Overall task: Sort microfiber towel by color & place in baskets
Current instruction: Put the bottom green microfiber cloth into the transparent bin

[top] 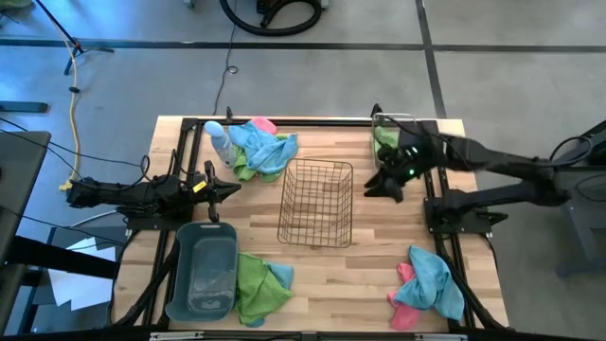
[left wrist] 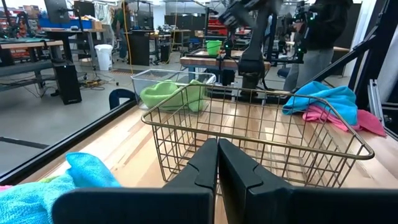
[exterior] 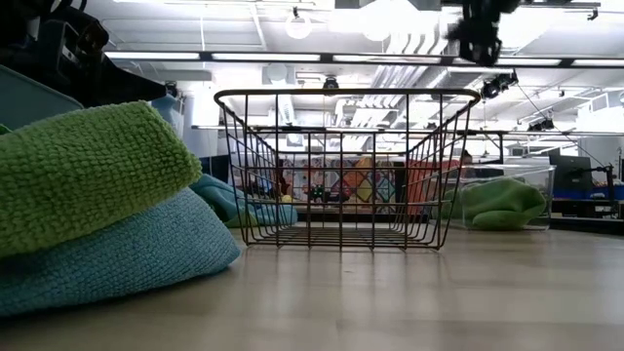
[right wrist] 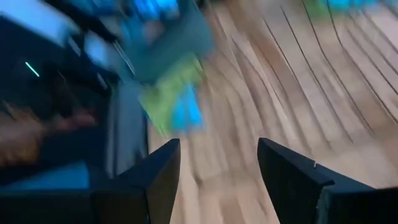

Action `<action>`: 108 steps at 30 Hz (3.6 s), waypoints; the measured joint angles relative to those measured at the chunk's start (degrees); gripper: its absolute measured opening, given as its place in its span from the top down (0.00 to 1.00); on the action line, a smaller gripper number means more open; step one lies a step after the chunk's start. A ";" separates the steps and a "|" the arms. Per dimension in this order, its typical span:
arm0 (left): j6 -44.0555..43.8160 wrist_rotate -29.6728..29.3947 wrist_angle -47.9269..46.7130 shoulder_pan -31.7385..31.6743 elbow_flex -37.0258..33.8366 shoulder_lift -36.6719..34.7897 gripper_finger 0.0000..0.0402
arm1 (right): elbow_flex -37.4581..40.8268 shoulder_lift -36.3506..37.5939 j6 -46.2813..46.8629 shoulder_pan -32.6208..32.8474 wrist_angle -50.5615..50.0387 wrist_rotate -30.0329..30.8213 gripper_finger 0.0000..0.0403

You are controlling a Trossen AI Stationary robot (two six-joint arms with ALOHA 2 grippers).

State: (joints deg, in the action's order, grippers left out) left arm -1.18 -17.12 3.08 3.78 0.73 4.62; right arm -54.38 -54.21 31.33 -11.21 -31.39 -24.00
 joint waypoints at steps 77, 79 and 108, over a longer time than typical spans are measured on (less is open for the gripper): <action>-20.54 14.99 -56.39 30.52 81.27 98.50 0.48 | -14.31 1.46 -19.85 12.38 3.29 28.32 0.48; -21.85 14.99 -56.75 30.51 82.27 100.21 0.48 | -14.31 1.46 -19.87 12.38 2.06 28.32 0.48; -35.45 14.03 -56.26 30.74 82.58 105.79 0.94 | -14.28 1.46 -20.11 12.38 -3.22 28.32 0.48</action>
State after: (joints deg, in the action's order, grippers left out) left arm -36.64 -3.09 -53.19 34.52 83.31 110.41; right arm -68.66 -52.75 11.22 1.17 -34.61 4.32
